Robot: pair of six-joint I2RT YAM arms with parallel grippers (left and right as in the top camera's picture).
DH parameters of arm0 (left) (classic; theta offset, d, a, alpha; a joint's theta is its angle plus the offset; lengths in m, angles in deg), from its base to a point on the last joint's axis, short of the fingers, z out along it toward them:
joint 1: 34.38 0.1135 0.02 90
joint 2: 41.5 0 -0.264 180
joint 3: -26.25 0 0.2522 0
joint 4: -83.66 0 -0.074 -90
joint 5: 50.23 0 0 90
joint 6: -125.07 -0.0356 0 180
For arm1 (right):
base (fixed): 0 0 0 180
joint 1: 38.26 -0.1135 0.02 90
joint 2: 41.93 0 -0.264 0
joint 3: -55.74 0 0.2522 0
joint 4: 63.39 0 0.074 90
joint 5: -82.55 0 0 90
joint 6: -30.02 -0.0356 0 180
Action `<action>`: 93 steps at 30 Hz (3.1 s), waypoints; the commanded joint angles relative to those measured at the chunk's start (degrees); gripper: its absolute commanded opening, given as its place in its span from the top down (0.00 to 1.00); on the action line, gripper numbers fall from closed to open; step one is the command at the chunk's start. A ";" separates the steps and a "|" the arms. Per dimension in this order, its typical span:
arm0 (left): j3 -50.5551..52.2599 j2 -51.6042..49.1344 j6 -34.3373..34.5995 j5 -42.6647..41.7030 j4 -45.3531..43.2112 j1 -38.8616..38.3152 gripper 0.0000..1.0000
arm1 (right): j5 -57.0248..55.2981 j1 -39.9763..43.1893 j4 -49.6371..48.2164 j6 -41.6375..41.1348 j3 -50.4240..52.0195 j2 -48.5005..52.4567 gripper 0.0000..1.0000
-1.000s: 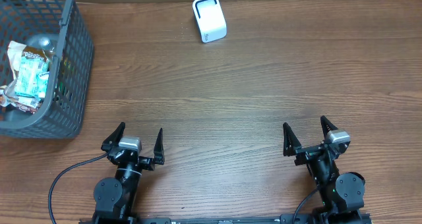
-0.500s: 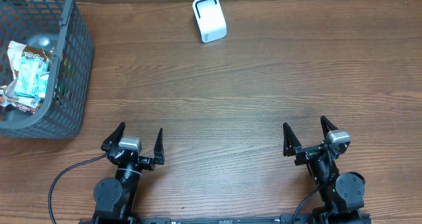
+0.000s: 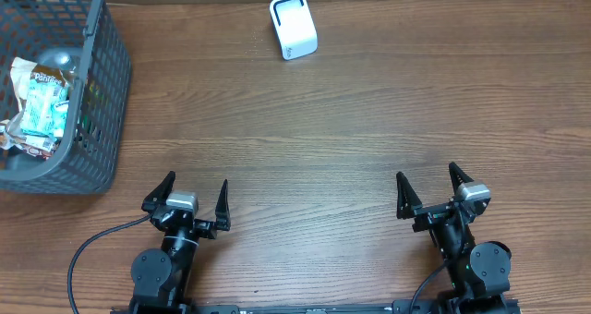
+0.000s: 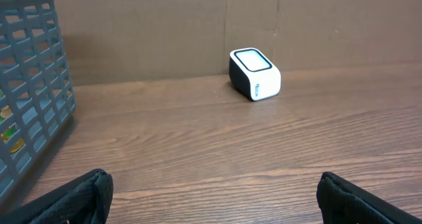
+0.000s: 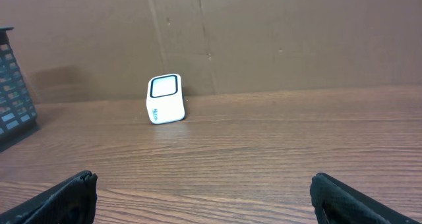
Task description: Scan the item barcode
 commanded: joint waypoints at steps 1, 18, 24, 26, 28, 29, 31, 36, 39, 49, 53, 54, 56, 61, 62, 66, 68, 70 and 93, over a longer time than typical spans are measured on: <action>0.09 -0.09 0.96 0.35 0.24 0.24 0.00 | 0.04 0.15 -0.39 0.20 0.61 -0.39 0.00; 0.09 -0.09 0.94 0.35 0.24 0.24 0.00 | 0.07 0.15 -0.39 0.20 0.61 -0.39 0.00; 0.09 -0.09 0.94 0.37 0.22 0.24 0.00 | 0.04 0.15 -0.39 0.20 0.61 -0.39 0.00; 0.09 -0.09 0.96 0.35 0.22 0.24 0.00 | 0.04 0.15 -0.39 0.20 0.61 -0.39 0.00; 0.09 -0.09 0.98 0.15 0.24 0.24 0.00 | 0.04 0.15 -0.39 0.20 0.61 -0.39 0.00; 0.09 -0.09 1.01 0.13 0.22 0.24 0.00 | 0.04 0.15 -0.39 0.20 0.61 -0.39 0.00; 0.09 -0.09 0.98 0.17 0.24 0.24 0.00 | 0.04 0.15 -0.39 0.20 0.61 -0.39 0.00; 0.09 -0.09 0.98 0.15 0.20 0.24 0.00 | 0.04 0.15 -0.39 0.20 0.61 -0.39 0.00; 0.09 -0.09 0.98 0.17 -0.07 0.24 0.00 | 0.04 0.15 -0.39 0.20 0.61 -0.39 0.00; 0.09 -0.09 0.76 1.68 -0.39 0.24 0.00 | 0.04 0.15 -0.39 0.20 0.61 -0.39 0.00; 0.09 -0.09 0.76 1.66 -0.42 0.24 0.00 | 0.07 0.15 -0.39 0.20 0.61 -0.39 0.00; 0.09 -0.09 0.81 1.62 -0.66 0.24 0.00 | 0.04 0.15 -0.39 0.20 0.61 -0.39 0.00; 0.02 -0.09 1.16 1.64 -1.60 0.24 0.00 | 0.07 0.15 -0.39 0.20 0.61 -0.39 0.00; -3.43 -0.09 4.85 1.62 -1.36 0.24 0.00 | 0.04 0.15 -0.39 0.20 0.61 -0.39 0.00; -5.05 -0.09 5.46 1.62 -0.46 0.24 0.00 | 0.04 0.15 -0.39 0.20 0.61 -0.39 0.00; -14.38 -0.94 5.95 1.86 6.12 0.24 0.00 | 0.07 0.15 -0.39 0.20 0.61 -0.39 0.00; -20.17 -2.80 5.95 2.62 10.56 0.24 0.00 | 0.07 0.15 -0.39 0.20 0.61 -0.39 0.00; -26.62 -5.81 5.95 3.43 15.15 0.24 0.00 | 0.07 0.15 -0.39 0.20 0.61 -0.39 0.00; -114.42 -78.51 5.29 -0.96 77.00 0.24 0.00 | 0.04 0.15 -0.39 0.20 0.61 -0.39 0.00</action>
